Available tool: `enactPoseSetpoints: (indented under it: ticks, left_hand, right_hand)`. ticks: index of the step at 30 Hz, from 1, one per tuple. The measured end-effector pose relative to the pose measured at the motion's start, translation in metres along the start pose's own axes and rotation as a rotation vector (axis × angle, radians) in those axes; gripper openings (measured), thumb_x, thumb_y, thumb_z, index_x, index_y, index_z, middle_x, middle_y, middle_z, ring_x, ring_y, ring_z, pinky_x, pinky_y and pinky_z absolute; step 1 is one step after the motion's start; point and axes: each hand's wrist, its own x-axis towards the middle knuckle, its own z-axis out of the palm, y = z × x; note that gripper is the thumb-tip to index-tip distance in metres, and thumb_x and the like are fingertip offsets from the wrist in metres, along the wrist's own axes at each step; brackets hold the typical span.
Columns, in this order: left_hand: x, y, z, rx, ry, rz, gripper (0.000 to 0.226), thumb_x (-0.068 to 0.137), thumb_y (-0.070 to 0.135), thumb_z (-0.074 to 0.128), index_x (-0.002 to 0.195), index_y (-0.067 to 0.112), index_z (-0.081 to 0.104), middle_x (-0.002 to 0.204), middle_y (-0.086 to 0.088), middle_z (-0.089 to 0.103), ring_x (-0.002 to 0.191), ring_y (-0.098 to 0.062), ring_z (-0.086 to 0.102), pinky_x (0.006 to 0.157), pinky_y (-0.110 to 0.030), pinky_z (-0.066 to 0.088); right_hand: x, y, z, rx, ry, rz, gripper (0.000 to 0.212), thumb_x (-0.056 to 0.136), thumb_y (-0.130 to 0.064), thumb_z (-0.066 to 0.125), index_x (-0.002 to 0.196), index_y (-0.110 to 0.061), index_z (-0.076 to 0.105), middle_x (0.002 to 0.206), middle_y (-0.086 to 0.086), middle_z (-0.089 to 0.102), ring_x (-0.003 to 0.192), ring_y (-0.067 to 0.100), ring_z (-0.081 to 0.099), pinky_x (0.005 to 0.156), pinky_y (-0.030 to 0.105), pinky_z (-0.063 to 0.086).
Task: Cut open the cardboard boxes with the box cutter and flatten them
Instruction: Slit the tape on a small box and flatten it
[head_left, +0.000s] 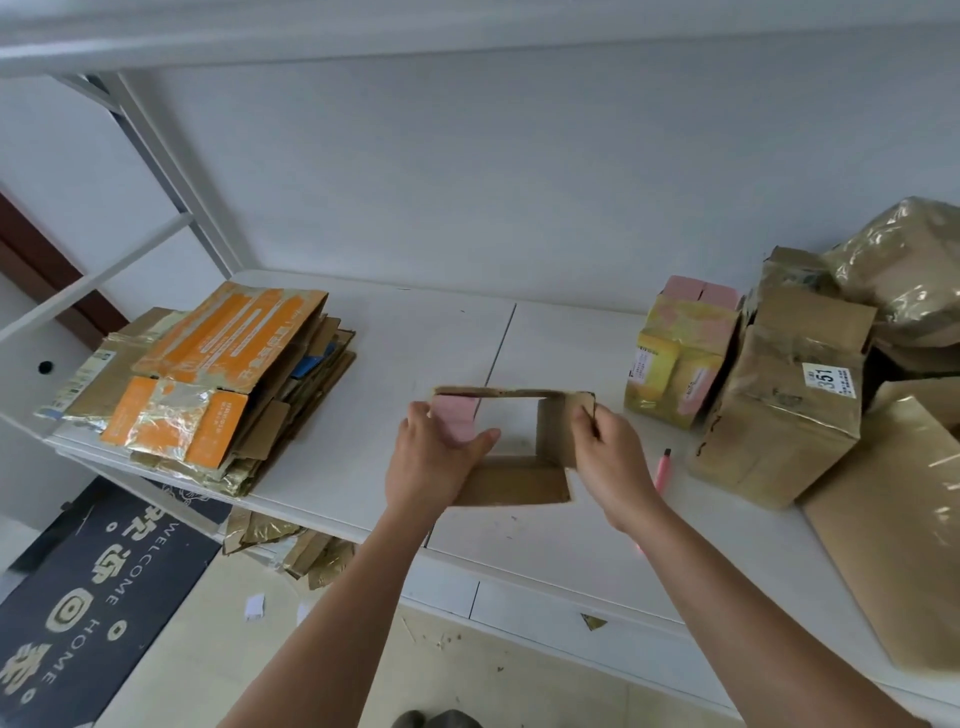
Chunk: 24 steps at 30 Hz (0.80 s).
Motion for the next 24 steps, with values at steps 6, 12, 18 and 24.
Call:
enactPoseSetpoints:
  ticks: [6, 12, 18, 24]
  left_hand:
    - [0.013, -0.024, -0.006, -0.316, -0.065, 0.006, 0.018, 0.087, 0.021, 0.065, 0.099, 0.018, 0.052, 0.089, 0.005, 0.061, 0.074, -0.008, 0.064, 0.057, -0.02, 0.049]
    - [0.014, -0.085, -0.016, -1.026, -0.367, -0.49, 0.042, 0.091, -0.018, 0.028, 0.122, -0.012, 0.056, 0.071, -0.011, 0.065, 0.064, -0.017, 0.06, 0.069, -0.025, 0.056]
    - [0.006, -0.121, 0.0, -0.556, -0.144, -0.515, 0.042, 0.093, -0.012, 0.039, 0.13, 0.0, 0.055, 0.117, -0.017, 0.064, 0.084, -0.024, 0.06, 0.067, -0.028, 0.049]
    - [0.027, -0.093, 0.019, -0.145, -0.118, -0.178, 0.035, 0.097, 0.012, 0.053, 0.131, 0.007, 0.06, 0.133, -0.008, 0.055, 0.105, -0.025, 0.063, 0.086, -0.037, 0.057]
  right_hand:
    - [-0.006, 0.0, -0.005, 0.01, -0.08, -0.223, 0.036, 0.105, -0.015, 0.043, 0.138, -0.028, 0.05, 0.098, -0.009, 0.068, 0.076, -0.003, 0.059, 0.072, 0.008, 0.042]
    - [-0.007, 0.039, -0.003, -0.277, -0.548, -0.317, 0.045, 0.101, -0.004, 0.048, 0.138, -0.028, 0.055, 0.148, -0.013, 0.046, 0.134, 0.011, 0.048, 0.109, 0.024, 0.04]
    - [-0.02, 0.057, 0.033, -0.745, -0.766, -0.262, 0.061, 0.093, -0.019, 0.046, 0.149, -0.04, 0.036, 0.151, -0.01, 0.042, 0.138, 0.017, 0.036, 0.103, 0.037, 0.041]
    - [-0.006, 0.052, 0.065, -0.866, -0.648, -0.281, 0.042, 0.101, -0.037, 0.039, 0.139, -0.018, 0.045, 0.148, 0.007, 0.031, 0.137, 0.028, 0.03, 0.106, 0.043, 0.041]
